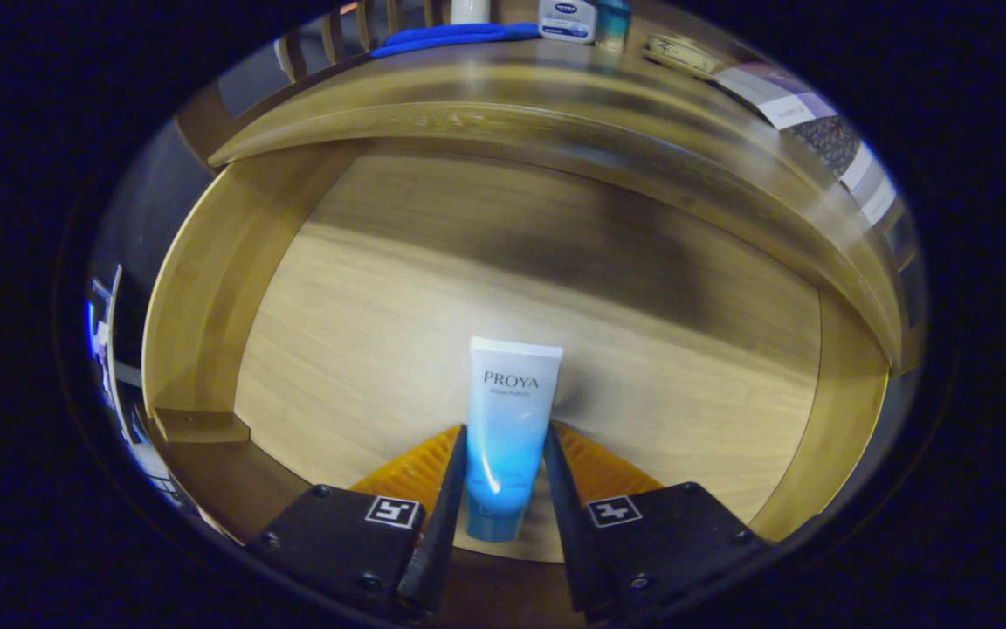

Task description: Pull open the drawer, take out the items inside it, and place them on the countertop above the cabinet.

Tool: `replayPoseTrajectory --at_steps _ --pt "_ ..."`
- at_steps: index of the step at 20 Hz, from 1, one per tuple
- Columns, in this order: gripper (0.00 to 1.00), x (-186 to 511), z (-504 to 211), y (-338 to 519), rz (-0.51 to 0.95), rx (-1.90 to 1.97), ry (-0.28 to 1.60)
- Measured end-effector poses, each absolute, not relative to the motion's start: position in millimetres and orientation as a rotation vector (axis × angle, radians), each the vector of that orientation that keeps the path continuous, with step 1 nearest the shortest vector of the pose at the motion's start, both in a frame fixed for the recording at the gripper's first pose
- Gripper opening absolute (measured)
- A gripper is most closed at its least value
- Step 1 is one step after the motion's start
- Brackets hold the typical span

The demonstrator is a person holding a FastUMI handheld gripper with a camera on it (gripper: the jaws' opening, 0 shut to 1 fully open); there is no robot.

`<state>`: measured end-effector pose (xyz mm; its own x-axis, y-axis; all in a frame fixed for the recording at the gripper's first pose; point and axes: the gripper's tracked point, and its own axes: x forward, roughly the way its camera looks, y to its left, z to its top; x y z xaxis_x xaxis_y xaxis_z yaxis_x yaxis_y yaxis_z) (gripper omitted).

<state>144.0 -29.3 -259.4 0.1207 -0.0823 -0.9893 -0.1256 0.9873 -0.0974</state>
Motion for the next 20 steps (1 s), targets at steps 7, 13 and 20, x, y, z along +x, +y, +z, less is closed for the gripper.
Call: replayPoseTrajectory --at_steps 7,13,20 --pt "0.5 147 -237 -30 0.022 -0.169 1.37" --pt "0.5 149 -189 -23 0.051 -0.131 1.284" --pt "0.5 169 -132 -40 0.012 -0.127 1.191"
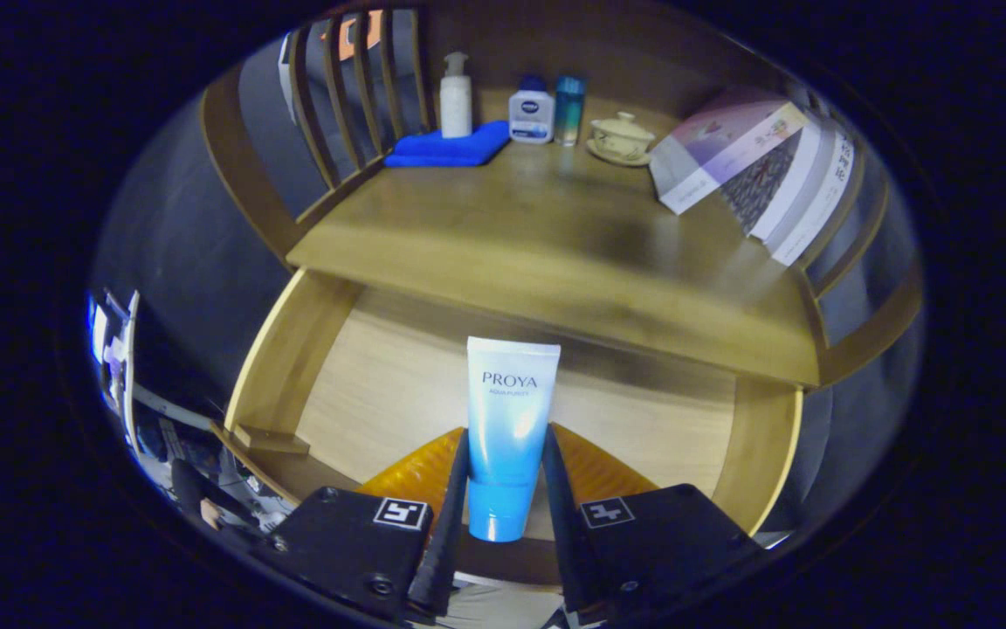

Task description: Pull open the drawer, take out the items inside it, and place them on the countertop above the cabinet.

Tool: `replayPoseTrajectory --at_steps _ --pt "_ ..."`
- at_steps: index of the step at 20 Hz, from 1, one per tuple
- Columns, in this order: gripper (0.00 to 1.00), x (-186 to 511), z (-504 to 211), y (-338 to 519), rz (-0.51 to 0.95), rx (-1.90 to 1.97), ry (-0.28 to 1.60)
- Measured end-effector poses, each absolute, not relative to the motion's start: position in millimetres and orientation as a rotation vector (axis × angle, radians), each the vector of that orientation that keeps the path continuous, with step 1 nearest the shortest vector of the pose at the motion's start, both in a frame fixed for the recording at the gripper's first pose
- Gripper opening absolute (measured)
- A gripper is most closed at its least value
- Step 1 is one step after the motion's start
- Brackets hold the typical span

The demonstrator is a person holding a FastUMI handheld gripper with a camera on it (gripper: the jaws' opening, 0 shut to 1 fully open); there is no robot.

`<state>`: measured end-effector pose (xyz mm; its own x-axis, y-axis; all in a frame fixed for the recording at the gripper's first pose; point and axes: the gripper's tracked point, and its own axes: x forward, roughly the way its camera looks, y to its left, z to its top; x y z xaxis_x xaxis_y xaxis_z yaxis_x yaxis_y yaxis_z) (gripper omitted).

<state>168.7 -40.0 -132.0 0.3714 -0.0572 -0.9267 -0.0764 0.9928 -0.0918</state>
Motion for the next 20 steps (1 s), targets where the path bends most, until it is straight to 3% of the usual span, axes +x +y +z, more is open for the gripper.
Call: replayPoseTrajectory --at_steps 9,20 --pt "0.5 227 -91 -42 -0.015 -0.108 1.12" --pt "0.51 301 -113 -71 -0.185 -0.115 1.081"
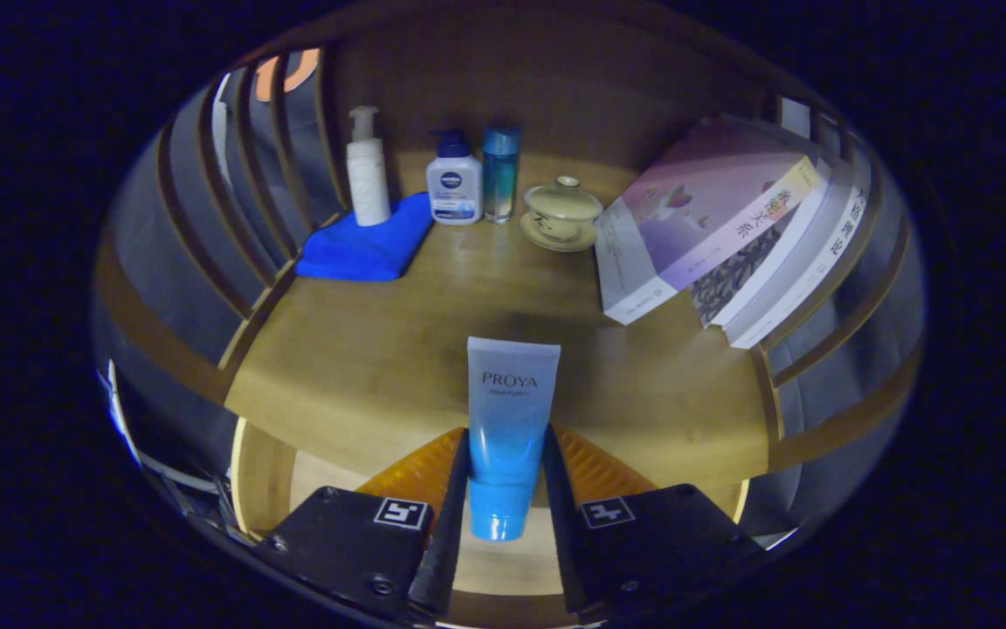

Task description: Pull open the drawer, take out the items inside it, and place them on the countertop above the cabinet.

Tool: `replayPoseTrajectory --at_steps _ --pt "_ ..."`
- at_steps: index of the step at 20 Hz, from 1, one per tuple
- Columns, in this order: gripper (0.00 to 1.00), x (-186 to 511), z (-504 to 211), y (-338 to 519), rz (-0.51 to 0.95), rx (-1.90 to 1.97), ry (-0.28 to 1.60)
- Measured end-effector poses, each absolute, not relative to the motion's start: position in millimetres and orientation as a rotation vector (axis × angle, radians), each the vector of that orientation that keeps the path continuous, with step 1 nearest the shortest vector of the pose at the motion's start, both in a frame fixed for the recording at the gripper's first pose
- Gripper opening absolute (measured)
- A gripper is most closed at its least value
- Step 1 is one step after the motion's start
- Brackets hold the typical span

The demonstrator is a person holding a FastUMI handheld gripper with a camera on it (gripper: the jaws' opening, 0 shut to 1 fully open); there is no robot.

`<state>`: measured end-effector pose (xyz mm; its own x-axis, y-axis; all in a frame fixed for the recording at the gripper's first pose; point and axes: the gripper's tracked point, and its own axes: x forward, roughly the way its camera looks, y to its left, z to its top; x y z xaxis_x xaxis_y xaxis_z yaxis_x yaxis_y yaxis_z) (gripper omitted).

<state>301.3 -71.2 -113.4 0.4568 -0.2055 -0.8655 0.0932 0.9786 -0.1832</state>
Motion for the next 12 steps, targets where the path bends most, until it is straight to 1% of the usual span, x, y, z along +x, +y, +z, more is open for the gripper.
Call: replayPoseTrajectory --at_steps 4,8,12 --pt "0.52 312 -133 -72 -0.206 -0.101 1.093" --pt "0.53 327 -138 -68 -0.196 -0.086 1.027" --pt "0.58 318 -128 -60 -0.176 -0.112 0.982"
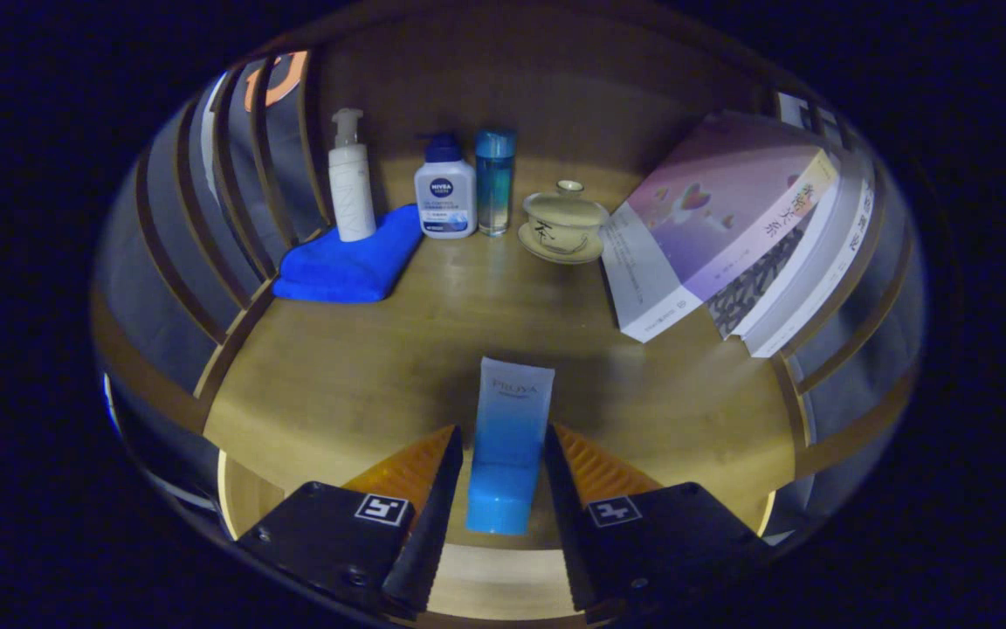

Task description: Pull open the drawer, take out the items inside it, and place them on the countertop above the cabinet.

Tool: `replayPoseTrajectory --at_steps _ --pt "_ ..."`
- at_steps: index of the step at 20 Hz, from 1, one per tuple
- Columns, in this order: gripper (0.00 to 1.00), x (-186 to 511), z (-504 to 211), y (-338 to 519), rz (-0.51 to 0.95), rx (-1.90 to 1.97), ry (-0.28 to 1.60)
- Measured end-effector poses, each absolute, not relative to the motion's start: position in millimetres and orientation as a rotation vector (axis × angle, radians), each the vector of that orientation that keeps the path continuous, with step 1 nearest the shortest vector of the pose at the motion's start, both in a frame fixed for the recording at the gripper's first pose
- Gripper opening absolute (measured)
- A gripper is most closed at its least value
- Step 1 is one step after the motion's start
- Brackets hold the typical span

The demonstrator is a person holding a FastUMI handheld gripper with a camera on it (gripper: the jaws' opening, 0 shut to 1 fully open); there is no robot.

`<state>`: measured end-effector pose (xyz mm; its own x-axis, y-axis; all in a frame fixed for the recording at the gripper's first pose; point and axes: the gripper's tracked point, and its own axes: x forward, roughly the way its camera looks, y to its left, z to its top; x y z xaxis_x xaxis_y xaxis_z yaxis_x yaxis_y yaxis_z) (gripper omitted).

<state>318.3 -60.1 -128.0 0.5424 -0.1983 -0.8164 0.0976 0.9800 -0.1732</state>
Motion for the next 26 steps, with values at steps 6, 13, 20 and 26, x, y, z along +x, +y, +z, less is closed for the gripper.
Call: replayPoseTrajectory --at_steps 6,13,20,26 --pt "0.74 282 -105 -27 -0.095 -0.13 0.898" --pt "0.8 223 -80 -7 -0.045 -0.122 0.805" --pt "0.84 142 -59 9 0.005 -0.089 0.692" --pt "0.84 81 -56 13 0.004 -0.115 0.557"
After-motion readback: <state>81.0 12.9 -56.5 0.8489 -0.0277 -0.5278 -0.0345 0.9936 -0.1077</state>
